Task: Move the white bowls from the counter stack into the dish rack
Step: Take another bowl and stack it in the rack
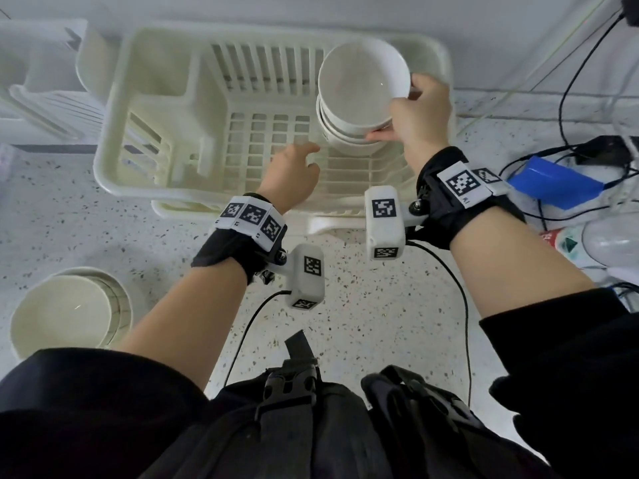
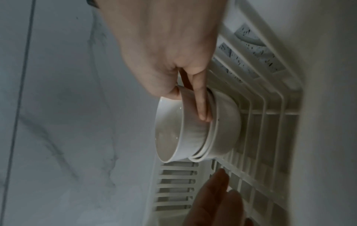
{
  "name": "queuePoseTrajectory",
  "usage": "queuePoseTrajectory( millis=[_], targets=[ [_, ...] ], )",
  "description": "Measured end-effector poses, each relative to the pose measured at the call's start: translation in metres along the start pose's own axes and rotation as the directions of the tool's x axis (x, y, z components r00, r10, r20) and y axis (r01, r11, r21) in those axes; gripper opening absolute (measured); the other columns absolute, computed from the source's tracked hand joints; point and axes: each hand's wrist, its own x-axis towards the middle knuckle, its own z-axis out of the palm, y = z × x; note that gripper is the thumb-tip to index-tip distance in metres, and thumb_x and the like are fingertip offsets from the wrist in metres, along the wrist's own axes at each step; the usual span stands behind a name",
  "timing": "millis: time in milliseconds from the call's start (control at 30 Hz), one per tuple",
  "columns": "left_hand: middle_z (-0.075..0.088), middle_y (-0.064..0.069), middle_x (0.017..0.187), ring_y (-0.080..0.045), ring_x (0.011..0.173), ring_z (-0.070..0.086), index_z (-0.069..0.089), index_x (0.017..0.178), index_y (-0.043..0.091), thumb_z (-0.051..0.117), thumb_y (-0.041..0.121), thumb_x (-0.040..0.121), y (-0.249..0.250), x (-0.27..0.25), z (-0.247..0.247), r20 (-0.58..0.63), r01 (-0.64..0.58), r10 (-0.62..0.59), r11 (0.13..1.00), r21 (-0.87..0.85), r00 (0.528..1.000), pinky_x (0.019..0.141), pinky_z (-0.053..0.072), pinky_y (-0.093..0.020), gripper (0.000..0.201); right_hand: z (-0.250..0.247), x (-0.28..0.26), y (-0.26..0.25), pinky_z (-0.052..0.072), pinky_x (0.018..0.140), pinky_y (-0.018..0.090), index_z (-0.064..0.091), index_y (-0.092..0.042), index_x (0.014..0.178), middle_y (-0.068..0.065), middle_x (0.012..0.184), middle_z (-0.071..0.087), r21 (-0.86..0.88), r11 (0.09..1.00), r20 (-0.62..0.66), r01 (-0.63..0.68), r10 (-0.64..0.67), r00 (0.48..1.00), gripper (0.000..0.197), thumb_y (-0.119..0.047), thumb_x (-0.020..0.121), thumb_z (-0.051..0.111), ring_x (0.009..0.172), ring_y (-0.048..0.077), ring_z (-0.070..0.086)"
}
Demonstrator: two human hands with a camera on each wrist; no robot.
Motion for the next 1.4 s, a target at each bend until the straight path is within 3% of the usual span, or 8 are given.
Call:
queuePoseTrajectory(
  millis=[67,300,467,733,933,1067,1200,1400],
  targets=[
    [0.048,-0.011,0.141,-0.027,0.121,0.052,0.038,0.14,0.011,0.04,0.009,0.094,-0.001,0.003,-0.001,0.005,0.005,-0.005,1.0,0.006,1.0,0.099,0.042,-0.032,0.046,0.002,0.001,0.002,0.063,0.058,0.035,0.058,-0.003,0.115,-0.009,0.084,0.05,-0.041,0.999,0.014,0.005,-0.004,1.0,0.039,0.01,0.084,0.037,0.066,0.012,0.058],
    [0.039,-0.011,0.148,-0.028,0.129,0.045,0.03,0.144,0.011,0.04,0.01,0.093,-0.003,0.009,0.004,0.008,-0.004,0.004,0.999,0.037,1.0,0.106,0.038,-0.036,0.051,0.004,0.006,0.008,0.062,0.054,0.031,0.06,0.001,0.112,-0.004,0.083,0.054,-0.088,0.996,-0.004,0.021,-0.022,1.0,0.039,0.012,0.081,0.038,0.063,0.01,0.058],
    [0.039,-0.012,0.147,-0.028,0.133,0.04,0.031,0.143,0.01,0.039,0.01,0.094,-0.004,0.009,0.006,-0.023,-0.013,0.015,0.995,0.101,1.0,0.108,0.033,-0.035,0.05,0.001,0.005,0.011,0.062,0.053,0.027,0.059,0.003,0.109,0.009,0.107,0.054,-0.173,0.981,-0.003,0.085,-0.087,0.996,0.032,0.011,0.081,0.045,0.075,0.016,0.063],
    [0.047,-0.015,0.14,-0.03,0.127,0.047,0.035,0.14,0.008,0.04,0.011,0.092,-0.008,0.008,0.009,-0.091,-0.017,0.028,0.994,0.112,0.995,0.103,0.038,-0.039,0.049,0.0,0.006,0.01,0.063,0.06,0.029,0.034,-0.015,0.147,0.01,0.143,0.042,-0.288,0.945,0.002,0.154,-0.161,0.987,0.056,0.005,0.095,0.039,0.061,0.009,0.056],
    [0.047,-0.016,0.14,-0.03,0.127,0.046,0.037,0.14,0.007,0.042,0.014,0.092,-0.008,0.009,0.011,-0.116,-0.023,0.038,0.991,0.13,0.993,0.104,0.038,-0.04,0.048,0.001,0.006,0.011,0.043,0.036,0.007,0.052,-0.007,0.122,0.003,0.111,0.038,-0.403,0.9,0.072,0.163,-0.147,0.987,0.04,0.009,0.09,0.034,0.067,0.02,0.07],
    [0.046,-0.015,0.141,-0.029,0.129,0.045,0.036,0.14,0.007,0.044,0.017,0.093,-0.009,0.01,0.011,-0.123,-0.03,0.046,0.992,0.124,0.991,0.104,0.037,-0.037,0.048,0.004,0.007,0.01,0.045,0.035,0.009,0.056,-0.005,0.106,0.014,0.118,0.054,-0.399,0.901,0.052,0.173,-0.167,0.985,0.034,0.012,0.082,0.037,0.063,0.021,0.069],
    [0.048,-0.015,0.139,-0.029,0.127,0.046,0.037,0.139,0.007,0.044,0.018,0.093,-0.01,0.009,0.011,-0.131,-0.037,0.053,0.992,0.118,0.99,0.103,0.037,-0.036,0.048,0.003,0.006,0.008,0.044,0.033,0.013,0.046,-0.016,0.074,0.009,0.099,0.055,-0.377,0.905,0.041,0.196,-0.195,0.98,0.031,0.012,0.08,0.038,0.048,0.012,0.063],
    [0.049,-0.014,0.137,-0.028,0.126,0.047,0.038,0.139,0.007,0.045,0.019,0.093,-0.009,0.008,0.01,-0.137,-0.026,0.042,0.993,0.112,0.99,0.101,0.038,-0.034,0.048,0.006,0.006,0.009,0.052,0.038,0.021,0.06,-0.002,0.094,0.014,0.111,0.063,-0.369,0.911,0.02,0.182,-0.188,0.982,0.029,0.009,0.079,0.038,0.06,0.026,0.071]
  ],
)
